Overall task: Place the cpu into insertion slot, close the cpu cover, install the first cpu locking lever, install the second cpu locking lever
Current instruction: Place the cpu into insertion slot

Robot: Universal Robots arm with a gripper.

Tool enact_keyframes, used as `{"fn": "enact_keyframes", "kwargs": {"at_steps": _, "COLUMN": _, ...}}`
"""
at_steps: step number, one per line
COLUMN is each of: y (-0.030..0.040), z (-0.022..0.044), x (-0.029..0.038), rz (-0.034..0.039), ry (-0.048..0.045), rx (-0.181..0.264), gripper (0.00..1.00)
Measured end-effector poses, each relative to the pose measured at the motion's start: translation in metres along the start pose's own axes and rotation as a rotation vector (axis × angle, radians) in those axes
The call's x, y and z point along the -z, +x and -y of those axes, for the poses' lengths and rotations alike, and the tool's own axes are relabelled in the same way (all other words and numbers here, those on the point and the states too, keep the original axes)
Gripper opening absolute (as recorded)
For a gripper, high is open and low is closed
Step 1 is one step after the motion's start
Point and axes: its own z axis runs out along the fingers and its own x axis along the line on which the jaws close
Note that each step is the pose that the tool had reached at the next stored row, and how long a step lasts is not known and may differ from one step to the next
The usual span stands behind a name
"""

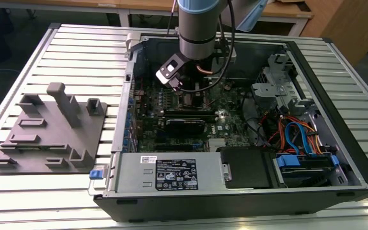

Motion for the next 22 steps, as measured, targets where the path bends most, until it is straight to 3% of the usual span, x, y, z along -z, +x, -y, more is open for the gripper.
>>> {"fn": "enact_keyframes", "kwargs": {"at_steps": 11, "y": 0.0002, "z": -0.0001, "x": -0.0005, "rz": -0.0008, "ry": -0.0005, "rx": 0.000, "gripper": 0.55}}
{"fn": "enact_keyframes", "kwargs": {"at_steps": 12, "y": 0.0001, "z": 0.0000, "x": -0.0004, "rz": -0.0007, "ry": -0.0004, "rx": 0.000, "gripper": 0.62}}
{"fn": "enact_keyframes", "kwargs": {"at_steps": 22, "y": 0.0004, "z": -0.0001, "x": 0.0011, "rz": -0.0006, "ry": -0.0002, "rx": 0.000, "gripper": 0.62}}
